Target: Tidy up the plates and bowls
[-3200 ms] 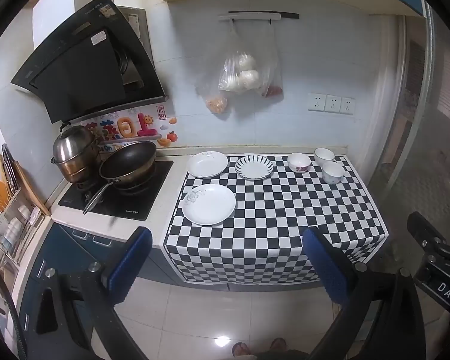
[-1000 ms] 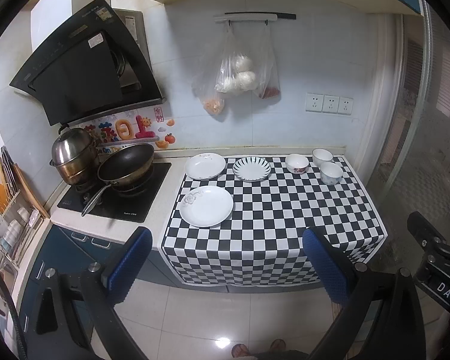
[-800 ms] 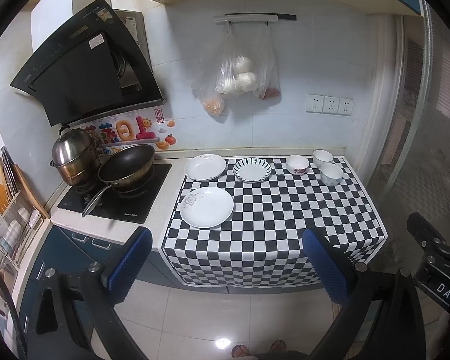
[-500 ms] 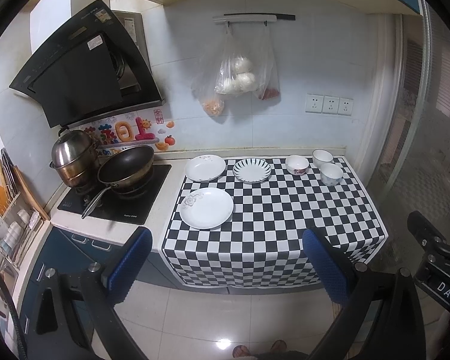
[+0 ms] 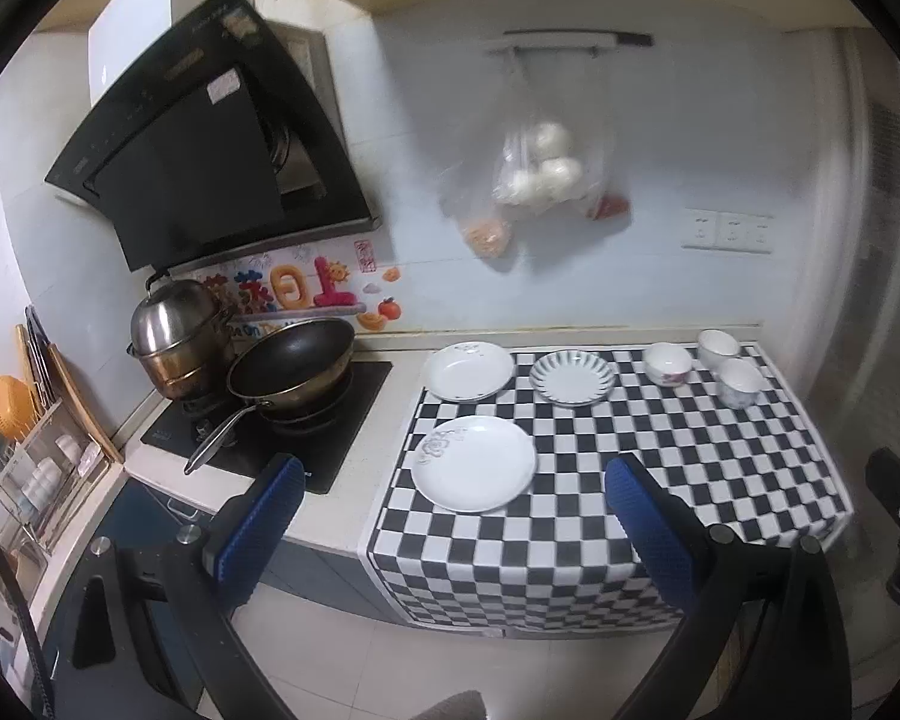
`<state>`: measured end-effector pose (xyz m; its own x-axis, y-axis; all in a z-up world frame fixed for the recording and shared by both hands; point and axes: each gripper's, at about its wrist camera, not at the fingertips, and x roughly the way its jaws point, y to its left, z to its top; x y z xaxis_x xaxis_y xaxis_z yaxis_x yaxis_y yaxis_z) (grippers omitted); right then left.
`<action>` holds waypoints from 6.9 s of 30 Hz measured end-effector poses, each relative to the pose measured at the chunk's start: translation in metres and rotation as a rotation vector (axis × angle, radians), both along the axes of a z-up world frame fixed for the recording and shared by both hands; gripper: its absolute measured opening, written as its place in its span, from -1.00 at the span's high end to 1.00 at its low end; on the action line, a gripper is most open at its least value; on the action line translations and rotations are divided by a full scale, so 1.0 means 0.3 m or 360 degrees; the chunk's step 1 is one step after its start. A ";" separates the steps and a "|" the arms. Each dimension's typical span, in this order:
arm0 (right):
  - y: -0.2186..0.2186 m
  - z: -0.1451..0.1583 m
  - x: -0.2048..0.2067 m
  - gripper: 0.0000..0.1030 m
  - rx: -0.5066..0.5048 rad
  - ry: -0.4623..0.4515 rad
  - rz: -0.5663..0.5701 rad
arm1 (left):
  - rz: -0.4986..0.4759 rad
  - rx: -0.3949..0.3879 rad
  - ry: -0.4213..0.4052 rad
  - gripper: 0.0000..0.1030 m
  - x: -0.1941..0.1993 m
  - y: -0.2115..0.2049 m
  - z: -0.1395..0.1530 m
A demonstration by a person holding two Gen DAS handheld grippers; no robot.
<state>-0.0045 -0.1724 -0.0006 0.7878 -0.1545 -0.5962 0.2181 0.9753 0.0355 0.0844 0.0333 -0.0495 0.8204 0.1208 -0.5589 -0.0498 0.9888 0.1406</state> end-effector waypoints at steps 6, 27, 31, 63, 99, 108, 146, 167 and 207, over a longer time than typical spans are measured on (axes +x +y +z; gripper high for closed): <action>0.066 -0.129 0.206 -1.00 -0.0015 0.0062 0.0024 | 0.0069 -0.0031 0.0049 -1.00 0.162 0.057 -0.077; 0.122 -0.761 1.309 -1.00 0.0134 0.0645 0.0460 | 0.0210 0.0018 0.0627 -1.00 1.008 0.023 -0.544; 0.166 -0.914 1.448 -1.00 0.0135 0.0802 0.0541 | 0.0222 -0.0044 0.0780 -0.99 1.125 0.073 -0.665; 0.454 -1.449 1.653 -0.29 0.0549 0.1585 0.0549 | -0.0048 -0.0586 0.1576 0.38 1.426 0.429 -1.237; -0.272 -1.245 1.374 0.40 0.0649 0.1376 0.0132 | -0.0445 -0.0355 0.1562 0.39 1.402 -0.614 -1.137; -0.321 -1.302 1.405 0.41 0.0641 0.1408 0.0138 | -0.0412 -0.0338 0.1616 0.40 1.389 -0.653 -1.219; -0.183 -1.127 1.543 -0.08 0.0546 0.1266 0.0152 | -0.0200 -0.0426 0.1346 0.37 1.446 -0.166 -0.965; 0.601 -1.184 2.418 -0.43 0.0521 0.1171 0.0764 | 0.0158 -0.0876 0.1356 0.15 2.029 0.440 -1.178; 0.632 -1.286 2.467 0.55 0.0507 0.1439 0.0837 | 0.0044 -0.0702 0.1303 0.38 1.971 0.340 -1.065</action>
